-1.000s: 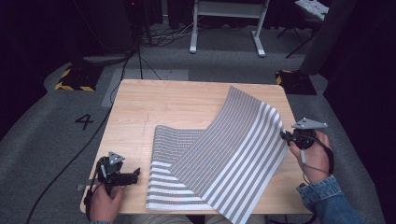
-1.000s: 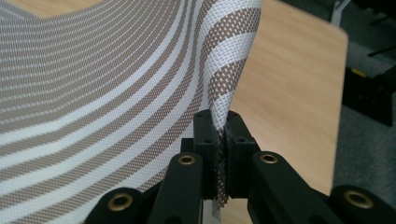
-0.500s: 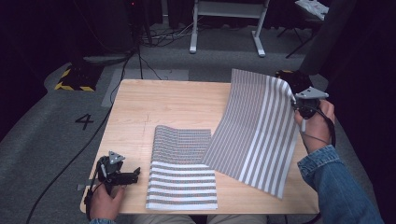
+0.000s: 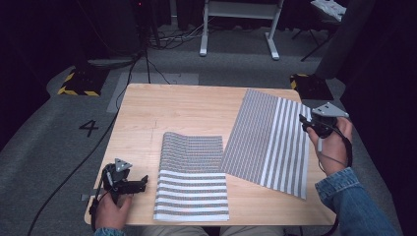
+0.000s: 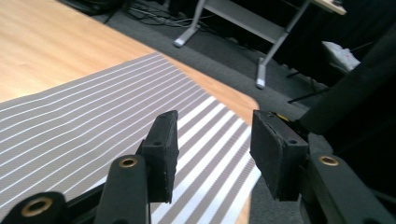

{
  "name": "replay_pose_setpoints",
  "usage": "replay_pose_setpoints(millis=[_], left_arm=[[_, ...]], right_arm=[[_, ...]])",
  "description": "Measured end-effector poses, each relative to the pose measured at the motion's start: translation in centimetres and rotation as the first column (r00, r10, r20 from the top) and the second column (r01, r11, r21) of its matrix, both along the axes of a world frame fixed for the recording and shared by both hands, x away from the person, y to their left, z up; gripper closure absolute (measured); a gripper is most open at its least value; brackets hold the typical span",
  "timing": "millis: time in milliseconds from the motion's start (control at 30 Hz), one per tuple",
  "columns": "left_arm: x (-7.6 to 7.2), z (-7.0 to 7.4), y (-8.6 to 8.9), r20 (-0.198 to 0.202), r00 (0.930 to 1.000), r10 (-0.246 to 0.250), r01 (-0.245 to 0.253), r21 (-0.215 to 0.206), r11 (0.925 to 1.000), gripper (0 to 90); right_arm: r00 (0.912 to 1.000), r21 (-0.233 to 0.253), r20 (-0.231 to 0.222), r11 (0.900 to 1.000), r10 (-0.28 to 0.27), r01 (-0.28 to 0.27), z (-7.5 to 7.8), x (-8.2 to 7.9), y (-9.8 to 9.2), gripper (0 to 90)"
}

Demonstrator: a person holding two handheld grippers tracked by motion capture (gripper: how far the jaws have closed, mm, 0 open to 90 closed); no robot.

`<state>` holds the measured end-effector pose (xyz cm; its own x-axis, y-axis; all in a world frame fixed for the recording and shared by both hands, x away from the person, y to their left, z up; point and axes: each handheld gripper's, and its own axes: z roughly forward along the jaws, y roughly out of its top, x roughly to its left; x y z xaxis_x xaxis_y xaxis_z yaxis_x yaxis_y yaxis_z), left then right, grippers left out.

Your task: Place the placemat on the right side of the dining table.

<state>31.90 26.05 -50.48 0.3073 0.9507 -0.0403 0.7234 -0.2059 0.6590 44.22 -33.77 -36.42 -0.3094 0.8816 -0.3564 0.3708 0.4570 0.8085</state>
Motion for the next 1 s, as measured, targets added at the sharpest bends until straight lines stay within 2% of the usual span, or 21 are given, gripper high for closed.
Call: replay_pose_setpoints(millis=[167, 267, 333, 367, 400, 467, 600, 800, 833, 1000], left_arm=[[0.0, 0.0, 0.0, -0.001, 1.0000, 0.002, -0.002, 0.003, 1.0000, 0.1], [0.0, 0.0, 0.0, -0.001, 1.0000, 0.002, -0.002, 0.003, 1.0000, 0.1], [0.0, 0.0, 0.0, -0.001, 1.0000, 0.002, -0.002, 0.003, 1.0000, 0.1], [0.0, 0.0, 0.0, -0.001, 1.0000, 0.003, -0.003, 0.003, 1.0000, 0.2], [0.0, 0.0, 0.0, -0.001, 1.0000, 0.003, -0.003, 0.003, 1.0000, 0.1], [0.0, 0.0, 0.0, -0.001, 1.0000, 0.002, -0.002, 0.003, 1.0000, 0.1], [0.0, 0.0, 0.0, -0.001, 1.0000, 0.003, -0.003, 0.004, 1.0000, 0.1], [0.0, 0.0, 0.0, 0.001, 1.0000, 0.002, -0.002, 0.003, 1.0000, 0.2], [0.0, 0.0, 0.0, 0.001, 1.0000, 0.003, -0.003, 0.002, 1.0000, 0.2], [-0.2, 0.0, 0.0, -0.005, 1.0000, 0.002, -0.002, -0.003, 1.0000, 0.2]], right_arm=[[0.9965, 0.061, -0.056, 0.996, 0.062, -0.059, 0.2, -2.0, 1.2, 47.9], [0.9849, 0.150, -0.131, 0.984, 0.114, -0.094, -0.1, -3.1, 2.3, 45.3], [0.9708, 0.195, -0.178, 0.973, 0.160, -0.125, -0.4, -3.9, 3.6, 43.4], [0.9653, 0.202, -0.192, 0.970, 0.178, -0.138, -0.5, -4.1, 4.0, 43.0], [0.9552, 0.211, -0.214, 0.964, 0.204, -0.159, -0.7, -4.5, 4.8, 42.6], [0.9419, 0.227, -0.238, 0.956, 0.238, -0.184, -1.1, -4.9, 6.0, 40.9], [0.9086, 0.245, -0.282, 0.939, 0.308, -0.242, -2.1, -5.6, 8.8, 38.4], [0.8744, 0.240, -0.323, 0.925, 0.362, -0.295, -3.7, -5.5, 11.9, 36.9], [0.8663, 0.247, -0.336, 0.922, 0.370, -0.298, -4.0, -5.6, 12.5, 36.6], [0.8372, 0.256, -0.366, 0.909, 0.406, -0.329, -5.6, -5.5, 14.7, 35.6]])
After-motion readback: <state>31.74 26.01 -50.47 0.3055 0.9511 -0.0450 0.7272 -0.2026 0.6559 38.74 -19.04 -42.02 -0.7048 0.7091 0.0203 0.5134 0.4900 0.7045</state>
